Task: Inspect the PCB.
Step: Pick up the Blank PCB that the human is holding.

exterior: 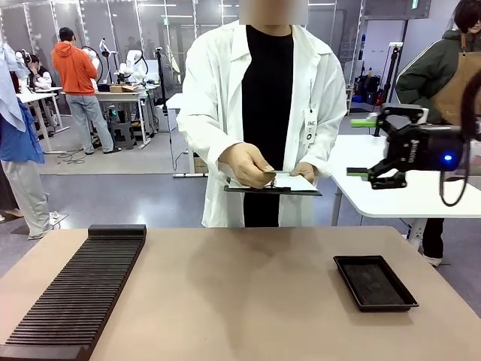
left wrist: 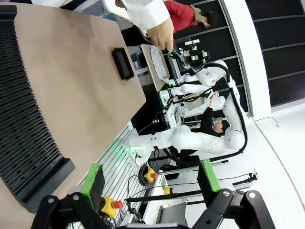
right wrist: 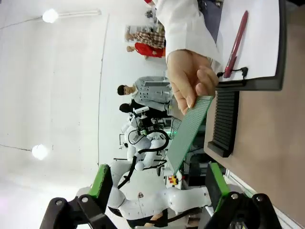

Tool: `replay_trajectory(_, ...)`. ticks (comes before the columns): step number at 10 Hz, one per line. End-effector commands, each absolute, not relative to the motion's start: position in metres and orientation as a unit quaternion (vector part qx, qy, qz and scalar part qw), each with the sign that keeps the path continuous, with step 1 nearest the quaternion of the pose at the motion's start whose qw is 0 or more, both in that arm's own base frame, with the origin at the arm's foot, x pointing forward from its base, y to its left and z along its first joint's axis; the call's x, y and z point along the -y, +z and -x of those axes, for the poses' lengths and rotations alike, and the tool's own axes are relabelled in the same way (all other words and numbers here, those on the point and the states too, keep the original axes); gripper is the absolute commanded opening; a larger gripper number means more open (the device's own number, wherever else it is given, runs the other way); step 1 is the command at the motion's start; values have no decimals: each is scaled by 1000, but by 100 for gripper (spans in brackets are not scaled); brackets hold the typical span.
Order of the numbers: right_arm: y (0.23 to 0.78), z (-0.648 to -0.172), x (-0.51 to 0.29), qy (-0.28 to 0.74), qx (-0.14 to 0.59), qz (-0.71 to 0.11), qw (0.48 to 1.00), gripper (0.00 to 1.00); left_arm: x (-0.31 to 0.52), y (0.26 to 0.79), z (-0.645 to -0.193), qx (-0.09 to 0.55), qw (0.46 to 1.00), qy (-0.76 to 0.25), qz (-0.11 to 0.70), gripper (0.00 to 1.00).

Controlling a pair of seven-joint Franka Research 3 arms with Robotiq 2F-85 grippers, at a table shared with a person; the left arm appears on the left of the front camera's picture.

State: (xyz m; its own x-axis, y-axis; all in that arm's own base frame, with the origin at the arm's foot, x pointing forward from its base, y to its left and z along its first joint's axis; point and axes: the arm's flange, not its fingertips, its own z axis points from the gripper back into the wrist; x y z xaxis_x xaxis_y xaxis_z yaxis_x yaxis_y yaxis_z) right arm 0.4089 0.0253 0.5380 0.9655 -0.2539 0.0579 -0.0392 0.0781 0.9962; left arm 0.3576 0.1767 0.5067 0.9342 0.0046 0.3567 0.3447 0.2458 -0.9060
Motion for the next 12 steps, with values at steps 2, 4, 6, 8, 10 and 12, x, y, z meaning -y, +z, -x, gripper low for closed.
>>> replay_trajectory(2, 532, -428, -57, -84, 52, -659, 746, 100, -177, 509, -357, 141, 772, -112, 610, 100)
replay_trajectory(4, 524, -430, -75, -75, 25, -661, 746, 100, -177, 509, -357, 141, 772, -112, 610, 100)
replay_trajectory(6, 514, -431, -97, -61, 0, -666, 743, 100, -177, 509, -357, 141, 772, -112, 610, 100)
replay_trajectory(8, 504, -431, -112, -60, -18, -666, 743, 100, -177, 509, -357, 141, 772, -112, 610, 100)
replay_trajectory(10, 496, -431, -120, -46, -20, -674, 737, 91, -177, 509, -357, 141, 772, -112, 610, 100)
replay_trajectory(12, 494, -428, -123, -32, -28, -681, 731, 33, -177, 509, -357, 141, 772, -112, 610, 100)
